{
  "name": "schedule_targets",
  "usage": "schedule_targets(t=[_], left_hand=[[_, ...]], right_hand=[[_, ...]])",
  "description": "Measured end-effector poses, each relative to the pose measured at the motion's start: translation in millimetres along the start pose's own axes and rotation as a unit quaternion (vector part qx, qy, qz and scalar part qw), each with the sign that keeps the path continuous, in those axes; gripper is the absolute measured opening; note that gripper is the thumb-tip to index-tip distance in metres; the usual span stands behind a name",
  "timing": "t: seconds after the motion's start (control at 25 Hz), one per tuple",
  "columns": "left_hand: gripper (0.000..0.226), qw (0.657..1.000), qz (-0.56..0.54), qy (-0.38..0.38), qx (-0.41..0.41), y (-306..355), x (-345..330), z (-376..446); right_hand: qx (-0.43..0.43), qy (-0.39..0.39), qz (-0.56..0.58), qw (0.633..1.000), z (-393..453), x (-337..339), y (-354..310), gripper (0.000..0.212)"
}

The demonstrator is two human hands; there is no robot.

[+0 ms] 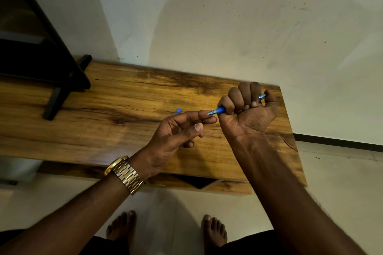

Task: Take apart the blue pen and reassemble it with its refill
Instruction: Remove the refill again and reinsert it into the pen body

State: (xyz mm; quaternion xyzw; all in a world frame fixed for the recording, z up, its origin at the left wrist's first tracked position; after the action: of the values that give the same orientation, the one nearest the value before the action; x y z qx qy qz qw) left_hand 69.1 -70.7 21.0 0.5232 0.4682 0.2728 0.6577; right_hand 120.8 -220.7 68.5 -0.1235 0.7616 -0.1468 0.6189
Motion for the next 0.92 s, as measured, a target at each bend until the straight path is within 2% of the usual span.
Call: schedule_targets(t=[0.08, 0.28, 0.4, 0.56, 0.92], left_hand=[[0.032, 1.0, 0.001, 0.007, -0.001, 1.7, 1.6, -0.2], [0.032, 1.0, -0.008, 0.022, 0.002, 1.2, 8.3, 1.0], [0.04, 0.999, -0.01, 0.033, 0.003, -0.7, 10.1, 1.8], [0.025, 0.998, 0.01, 0.062, 0.007, -4.5, 17.1, 3.1], [0.01, 0.997, 0.024, 0.075, -0.016, 1.9, 16.2, 2.5]], right_hand=[[-0.001, -0.062, 0.054, 0.997, 4.1, -4.6, 2.9, 0.046], [-0.025, -0.114, 0.068, 0.991, 6.8, -7.9, 6.2, 0.049], [-0.035, -0.125, 0.076, 0.989, 5.8, -10.0, 8.3, 0.053], [-0.054, -0.126, 0.088, 0.987, 5.4, -9.4, 13.9, 0.07], [-0.094, -0.139, 0.075, 0.983, 1.8, -10.1, 26.2, 0.073]])
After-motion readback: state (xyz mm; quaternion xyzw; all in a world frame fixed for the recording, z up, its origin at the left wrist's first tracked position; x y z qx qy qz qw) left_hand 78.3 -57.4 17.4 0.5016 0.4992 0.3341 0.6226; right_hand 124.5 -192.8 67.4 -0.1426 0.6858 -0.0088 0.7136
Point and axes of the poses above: each hand's wrist, its own z-axis towards the middle knuckle, its own x-axis out of the back of the hand, y = z × x, the point moved 8 cm from there along z, towards the middle knuckle, and after that the axes turned 7 degrees about -y, right-handed, at the moved point
